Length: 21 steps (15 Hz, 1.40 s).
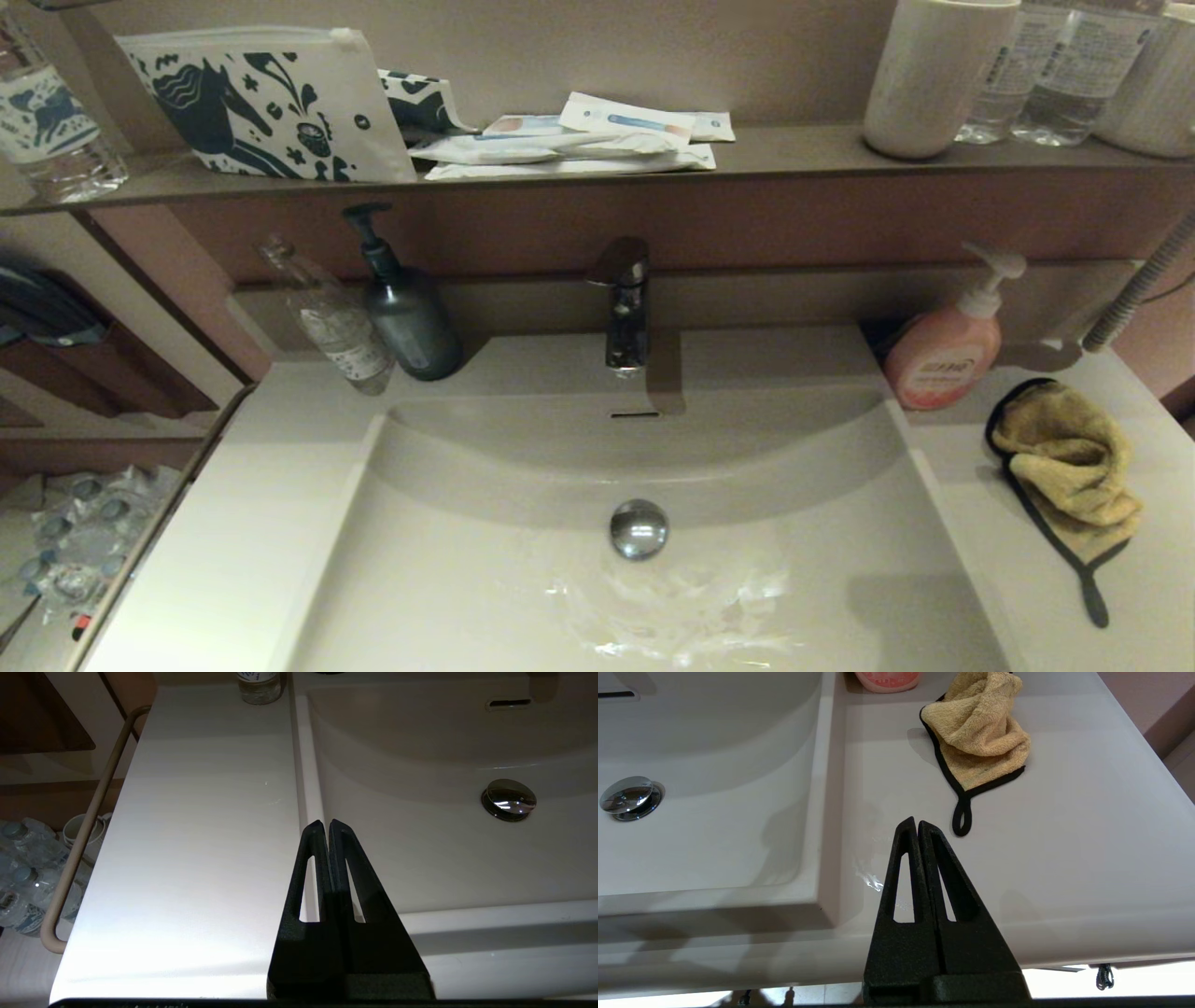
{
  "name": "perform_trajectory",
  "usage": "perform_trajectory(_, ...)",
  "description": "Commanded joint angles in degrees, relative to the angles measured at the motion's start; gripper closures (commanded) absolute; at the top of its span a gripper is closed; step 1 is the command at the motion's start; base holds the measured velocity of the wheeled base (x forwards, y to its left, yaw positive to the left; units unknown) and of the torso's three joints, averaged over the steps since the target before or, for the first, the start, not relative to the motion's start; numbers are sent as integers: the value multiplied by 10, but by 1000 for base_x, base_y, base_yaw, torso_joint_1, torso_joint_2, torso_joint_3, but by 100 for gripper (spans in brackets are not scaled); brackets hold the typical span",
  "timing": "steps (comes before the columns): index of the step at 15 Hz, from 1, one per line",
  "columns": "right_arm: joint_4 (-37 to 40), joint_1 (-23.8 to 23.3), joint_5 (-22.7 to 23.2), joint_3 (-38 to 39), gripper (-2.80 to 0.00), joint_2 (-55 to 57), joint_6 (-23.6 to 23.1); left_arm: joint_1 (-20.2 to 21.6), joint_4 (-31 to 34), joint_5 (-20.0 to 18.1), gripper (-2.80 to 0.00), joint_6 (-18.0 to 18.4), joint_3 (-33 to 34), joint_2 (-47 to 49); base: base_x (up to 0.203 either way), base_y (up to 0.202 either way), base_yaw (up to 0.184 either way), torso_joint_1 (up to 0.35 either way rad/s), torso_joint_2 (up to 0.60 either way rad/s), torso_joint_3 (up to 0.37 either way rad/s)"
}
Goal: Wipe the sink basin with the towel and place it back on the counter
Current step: Turn on the faucet
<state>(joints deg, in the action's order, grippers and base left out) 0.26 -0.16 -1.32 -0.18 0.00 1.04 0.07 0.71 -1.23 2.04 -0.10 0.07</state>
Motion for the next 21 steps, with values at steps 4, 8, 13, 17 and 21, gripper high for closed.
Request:
perform_trajectory(4,0,0,0,0,0,1,0,0,0,-1,0,-1,0,0,0,0,0,0,0,0)
perform_trajectory(8,0,0,0,0,0,0,0,0,0,-3,0,2,0,0,0,0,0,0,0,0)
perform_trajectory(13,0,0,0,0,0,1,0,0,-2,-4,0,21,1,0,0,0,0,0,0,0)
perform_trajectory(17,0,0,0,0,0,1,0,0,4,-49,0,22,-44,9,0,0,0,0,0,0)
perform_trajectory(21,0,0,0,0,0,1,0,0,-1,-66,0,19,-100,101,0,0,0,0,0,0)
